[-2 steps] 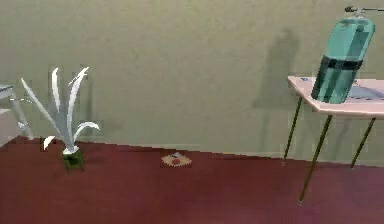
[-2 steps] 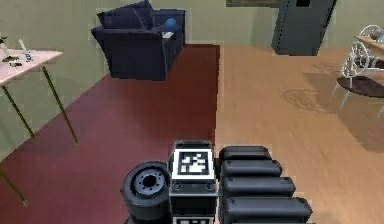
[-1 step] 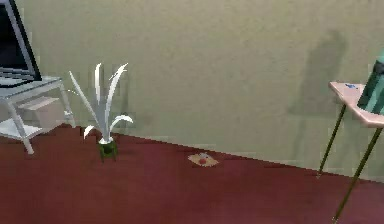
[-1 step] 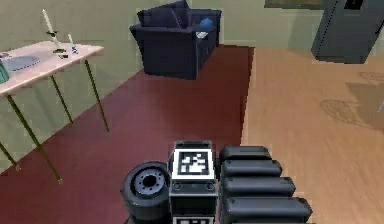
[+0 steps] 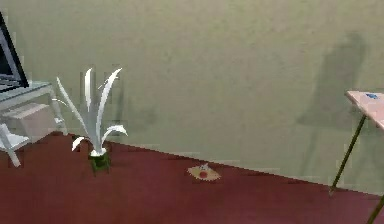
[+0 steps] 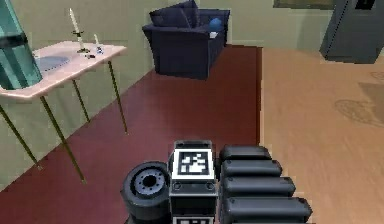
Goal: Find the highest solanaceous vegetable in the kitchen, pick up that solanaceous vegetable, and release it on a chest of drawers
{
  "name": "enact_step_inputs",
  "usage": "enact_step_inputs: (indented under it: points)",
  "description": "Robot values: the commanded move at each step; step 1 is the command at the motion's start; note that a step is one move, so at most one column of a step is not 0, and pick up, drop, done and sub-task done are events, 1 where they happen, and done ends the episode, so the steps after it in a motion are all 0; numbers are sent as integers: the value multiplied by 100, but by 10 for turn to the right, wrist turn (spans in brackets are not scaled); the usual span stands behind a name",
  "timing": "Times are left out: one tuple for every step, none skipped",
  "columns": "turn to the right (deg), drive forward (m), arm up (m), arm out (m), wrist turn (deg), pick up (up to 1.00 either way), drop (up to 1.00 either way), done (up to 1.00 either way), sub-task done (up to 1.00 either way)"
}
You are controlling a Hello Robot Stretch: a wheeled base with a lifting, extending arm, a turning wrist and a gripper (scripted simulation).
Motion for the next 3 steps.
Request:
enact_step_inputs:
  points:
    - [-90,0,0,0,0,0,0,0,0]
    - [0,55,0,0,0,0,0,0,0]
    - [-450,0,0,0,0,0,0,0,0]
